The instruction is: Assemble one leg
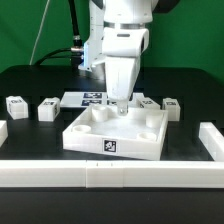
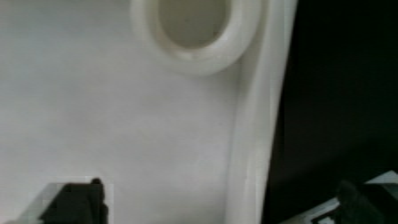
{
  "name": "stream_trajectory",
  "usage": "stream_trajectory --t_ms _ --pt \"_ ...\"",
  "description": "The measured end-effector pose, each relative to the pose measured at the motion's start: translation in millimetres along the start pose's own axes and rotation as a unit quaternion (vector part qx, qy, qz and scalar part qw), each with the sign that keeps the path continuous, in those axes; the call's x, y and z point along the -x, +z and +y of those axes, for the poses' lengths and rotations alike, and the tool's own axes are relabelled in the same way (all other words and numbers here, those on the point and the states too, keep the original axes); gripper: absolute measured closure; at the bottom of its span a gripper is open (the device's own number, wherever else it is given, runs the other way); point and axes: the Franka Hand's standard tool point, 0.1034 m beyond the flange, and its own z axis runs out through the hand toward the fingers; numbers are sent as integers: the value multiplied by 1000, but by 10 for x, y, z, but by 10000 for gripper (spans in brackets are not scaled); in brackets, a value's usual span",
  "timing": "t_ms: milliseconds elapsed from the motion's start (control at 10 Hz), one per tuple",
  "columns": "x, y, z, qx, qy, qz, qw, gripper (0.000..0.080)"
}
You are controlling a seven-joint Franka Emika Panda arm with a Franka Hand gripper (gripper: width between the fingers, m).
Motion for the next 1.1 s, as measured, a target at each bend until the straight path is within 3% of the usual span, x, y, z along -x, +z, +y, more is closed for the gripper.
stream_trajectory --t_ms 300,600,800,900,1000,1100 --pt "7 168 -96 -18 1 -2 1000 150" --pt "4 204 -101 -17 23 -1 1000 150" --pt "5 205 -101 -17 23 -1 1000 407" --pt "6 205 -101 -17 23 -1 1000 589" --pt "6 205 -101 -17 23 -1 1000 589" --pt "9 201 -95 -16 24 -1 1000 719"
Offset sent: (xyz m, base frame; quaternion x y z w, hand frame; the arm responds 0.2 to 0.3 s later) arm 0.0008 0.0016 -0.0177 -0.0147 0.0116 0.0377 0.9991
